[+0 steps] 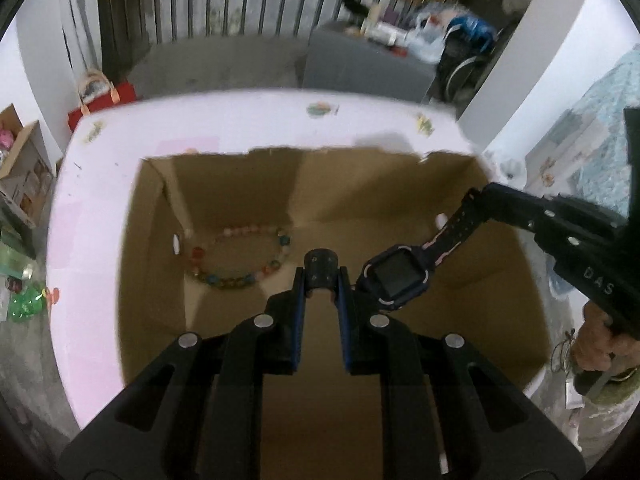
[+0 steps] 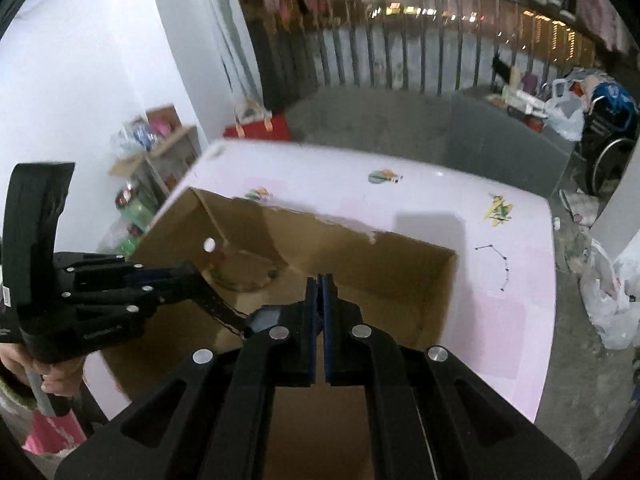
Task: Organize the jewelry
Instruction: 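Carry the smartwatch into the box with both grippers, then open both grippers to release the smartwatch inside the box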
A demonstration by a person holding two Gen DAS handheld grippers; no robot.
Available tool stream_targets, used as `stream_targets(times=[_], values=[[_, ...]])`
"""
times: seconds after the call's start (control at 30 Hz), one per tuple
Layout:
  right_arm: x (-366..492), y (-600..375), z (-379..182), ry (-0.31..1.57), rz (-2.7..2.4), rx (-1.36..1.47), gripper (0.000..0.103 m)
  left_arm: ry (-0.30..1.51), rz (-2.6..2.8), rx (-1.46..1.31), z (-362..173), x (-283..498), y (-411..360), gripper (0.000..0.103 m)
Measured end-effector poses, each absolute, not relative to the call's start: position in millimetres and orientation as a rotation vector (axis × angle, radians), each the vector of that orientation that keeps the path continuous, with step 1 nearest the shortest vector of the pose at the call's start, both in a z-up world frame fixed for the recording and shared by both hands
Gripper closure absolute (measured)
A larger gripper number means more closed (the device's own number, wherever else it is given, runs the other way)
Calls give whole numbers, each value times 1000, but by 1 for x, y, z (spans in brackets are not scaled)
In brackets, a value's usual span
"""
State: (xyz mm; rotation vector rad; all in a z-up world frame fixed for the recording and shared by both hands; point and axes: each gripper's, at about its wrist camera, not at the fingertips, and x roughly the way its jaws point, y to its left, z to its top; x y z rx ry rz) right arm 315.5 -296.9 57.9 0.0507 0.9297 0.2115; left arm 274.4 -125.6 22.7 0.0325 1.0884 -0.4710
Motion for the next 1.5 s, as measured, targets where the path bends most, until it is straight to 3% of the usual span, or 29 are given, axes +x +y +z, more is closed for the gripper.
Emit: stream_targets(times=[0.13, 0.23, 0.33, 0.77, 1.1, 1.5], values=[[346, -294, 39, 1006, 209, 16, 100, 1138, -439, 62, 6, 293, -130, 85], [361, -293, 23, 1070, 199, 4, 100, 1165, -407, 90, -1, 302, -134, 73], [368, -292, 13, 1118, 177, -23, 97, 1165, -378, 112, -3, 303, -132, 67], [343, -307, 52, 976, 154, 20, 83, 1073, -397, 69, 21, 280, -110, 66], [250, -310, 95, 770, 136, 45, 70, 781, -447, 59, 73, 187, -66, 66], [117, -287, 73, 602, 73, -15, 69, 579, -468, 61, 62, 77, -3, 66]])
